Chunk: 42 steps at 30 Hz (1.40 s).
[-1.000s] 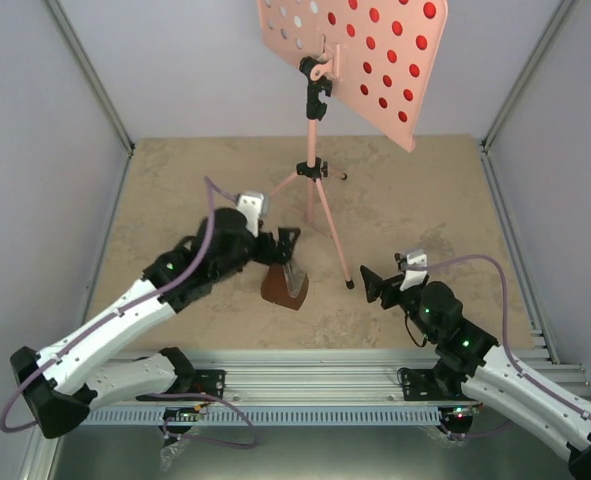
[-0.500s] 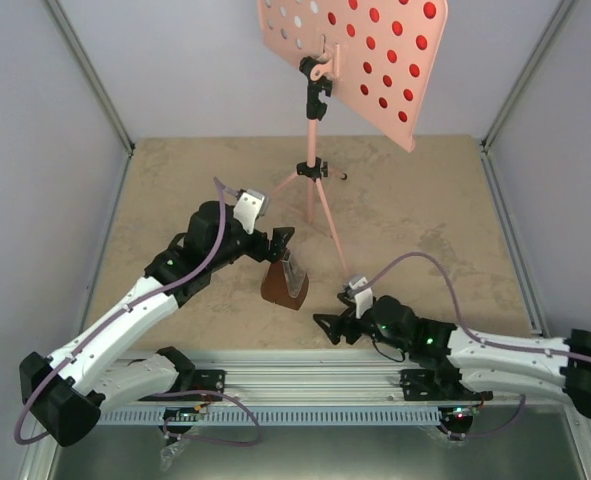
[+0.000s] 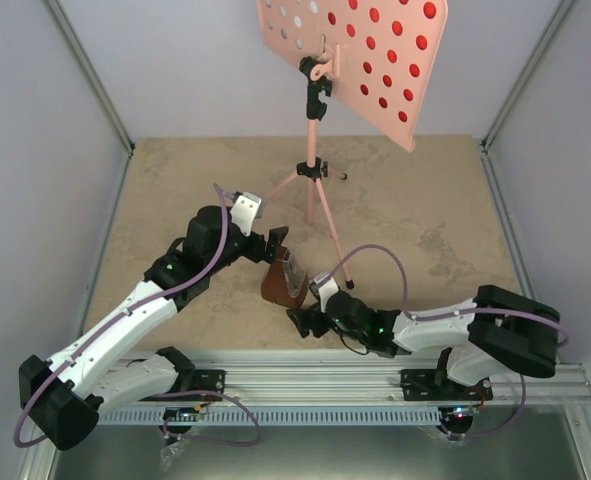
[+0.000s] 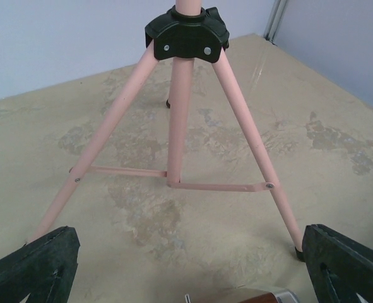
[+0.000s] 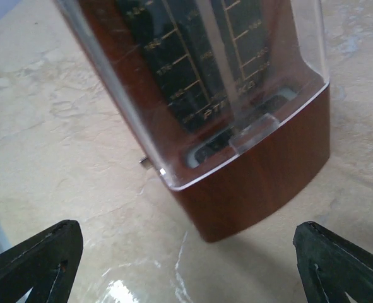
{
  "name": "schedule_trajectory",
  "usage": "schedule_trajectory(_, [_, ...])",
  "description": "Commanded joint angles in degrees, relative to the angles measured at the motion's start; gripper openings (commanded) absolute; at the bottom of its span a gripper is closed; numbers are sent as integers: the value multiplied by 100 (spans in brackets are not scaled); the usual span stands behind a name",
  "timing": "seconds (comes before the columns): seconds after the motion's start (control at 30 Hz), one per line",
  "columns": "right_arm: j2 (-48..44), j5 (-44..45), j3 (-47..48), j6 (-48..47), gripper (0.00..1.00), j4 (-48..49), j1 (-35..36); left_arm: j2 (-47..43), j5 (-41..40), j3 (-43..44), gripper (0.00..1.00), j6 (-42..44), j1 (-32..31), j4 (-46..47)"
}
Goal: Pack up the instrument practice props
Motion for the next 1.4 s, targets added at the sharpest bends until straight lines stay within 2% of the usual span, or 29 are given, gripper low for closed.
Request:
schedule_trajectory(0.0, [329, 531, 246, 226, 93, 218, 27, 18, -11, -41, 99, 114, 21, 150])
schedule_trajectory(0.37, [826, 1413, 339, 486, 90, -90, -156, 18, 916, -107, 99, 223, 26, 290])
schedule_trajectory(0.67, [512, 1307, 231, 517, 89, -452, -516, 152, 1686, -110, 99, 273, 21, 339])
schedule_trajectory(0.77, [224, 1061, 47, 319, 90, -202, -518, 239, 1551, -78, 99, 284, 26, 306])
schedule_trajectory(0.9, [-280, 341, -277, -245, 95, 350, -516, 449, 1181, -16, 99, 293, 26, 241])
schedule_trajectory(1.23, [-1430, -659, -839, -520, 98, 582, -518, 1013, 1776, 138, 99, 337, 26, 137])
schedule_trajectory(1.37, [-1920, -693, -1066, -537, 98, 500, -515, 1150, 1809, 195, 92, 336, 26, 35])
